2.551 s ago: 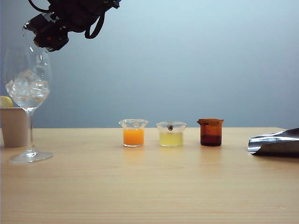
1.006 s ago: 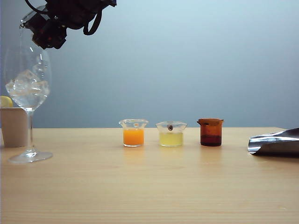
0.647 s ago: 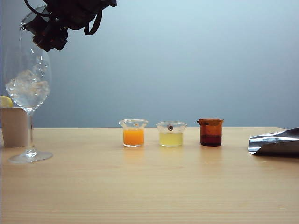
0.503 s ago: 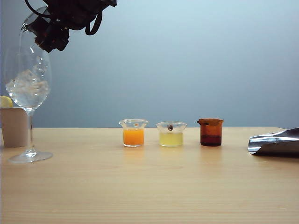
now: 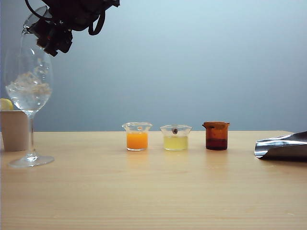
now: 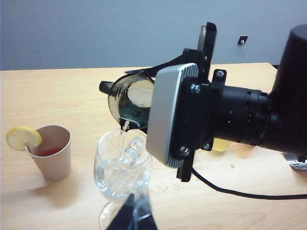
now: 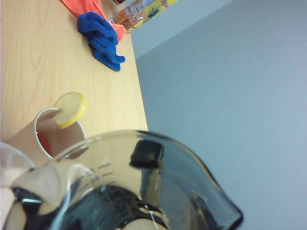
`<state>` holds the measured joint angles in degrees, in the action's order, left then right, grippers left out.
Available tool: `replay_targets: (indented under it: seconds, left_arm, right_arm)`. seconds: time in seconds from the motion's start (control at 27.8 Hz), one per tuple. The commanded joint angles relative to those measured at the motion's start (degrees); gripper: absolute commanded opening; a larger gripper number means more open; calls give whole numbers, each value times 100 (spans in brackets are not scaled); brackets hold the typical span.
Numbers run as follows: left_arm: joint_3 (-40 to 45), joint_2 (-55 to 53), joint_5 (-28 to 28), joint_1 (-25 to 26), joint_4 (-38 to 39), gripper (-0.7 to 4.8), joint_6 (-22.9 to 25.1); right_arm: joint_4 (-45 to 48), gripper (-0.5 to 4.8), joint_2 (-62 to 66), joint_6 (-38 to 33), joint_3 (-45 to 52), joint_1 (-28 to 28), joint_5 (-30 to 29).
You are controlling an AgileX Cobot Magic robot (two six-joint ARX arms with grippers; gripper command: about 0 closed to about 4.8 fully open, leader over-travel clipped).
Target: Pick up the first measuring cup from the left, pour the coconut rum inside into the goblet, and finally put the measuring cup back in its original place.
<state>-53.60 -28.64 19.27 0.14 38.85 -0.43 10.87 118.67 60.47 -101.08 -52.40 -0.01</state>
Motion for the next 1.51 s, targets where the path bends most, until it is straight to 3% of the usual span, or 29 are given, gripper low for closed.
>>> replay_targets:
  seconds: [0.04,0.5,0.79,1.51]
  left_arm:
    - [-26,7,-17,-4,-24,-5,68]
    - [-26,4,-17,-4,13,-5,109]
    - [-26,2,-17,-4,9,-5,109]
    - [-26,2,-17,-4,-2,-5,107]
  right_arm:
    - [181,0,-42,140,-48,-15,9]
    - [177,0,-42,481,-48,-15,9]
    - [188,0,-42,1064,-48,-15,7]
    - [313,-1,-42,1510,-48,-17,-13]
